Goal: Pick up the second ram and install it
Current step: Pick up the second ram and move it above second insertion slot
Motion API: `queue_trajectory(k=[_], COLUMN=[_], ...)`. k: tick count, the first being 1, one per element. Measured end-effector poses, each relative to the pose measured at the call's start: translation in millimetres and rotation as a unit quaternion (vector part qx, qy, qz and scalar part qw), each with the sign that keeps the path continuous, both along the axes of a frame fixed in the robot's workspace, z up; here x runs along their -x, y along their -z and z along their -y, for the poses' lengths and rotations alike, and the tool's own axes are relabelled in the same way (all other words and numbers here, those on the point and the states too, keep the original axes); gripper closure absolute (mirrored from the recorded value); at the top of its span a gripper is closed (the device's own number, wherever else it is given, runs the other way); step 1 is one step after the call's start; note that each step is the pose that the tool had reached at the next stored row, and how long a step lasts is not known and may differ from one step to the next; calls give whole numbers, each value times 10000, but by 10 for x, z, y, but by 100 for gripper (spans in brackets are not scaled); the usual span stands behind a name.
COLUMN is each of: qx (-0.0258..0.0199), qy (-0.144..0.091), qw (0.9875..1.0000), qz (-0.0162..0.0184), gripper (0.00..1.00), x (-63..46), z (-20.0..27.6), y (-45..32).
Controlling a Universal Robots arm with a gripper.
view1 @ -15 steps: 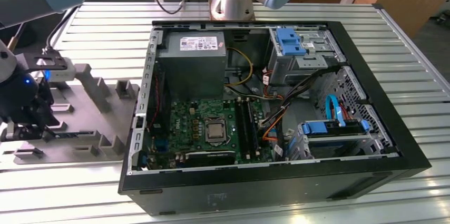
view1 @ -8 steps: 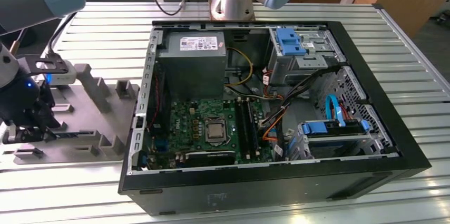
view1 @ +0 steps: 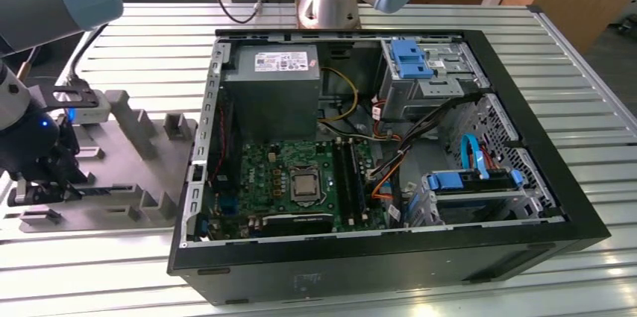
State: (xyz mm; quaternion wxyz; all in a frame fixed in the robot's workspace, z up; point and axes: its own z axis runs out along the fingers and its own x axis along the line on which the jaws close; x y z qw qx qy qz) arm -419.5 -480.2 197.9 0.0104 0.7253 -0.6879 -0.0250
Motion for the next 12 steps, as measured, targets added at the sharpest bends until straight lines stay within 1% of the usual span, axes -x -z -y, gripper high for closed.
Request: queue_trajectory(k=[6, 7, 9, 10, 12], qx=[0, -1, -1, -1, -1], qy=[0, 0, 0, 0, 0], qw=[10000, 10000, 10000, 10000, 10000], qz=[1, 1, 1, 1, 1], gripper=[64, 66, 66, 73, 73], x=[0, 0, 0, 0, 0], z=[0, 0, 0, 0, 0], y=[2, 2, 2, 3, 3])
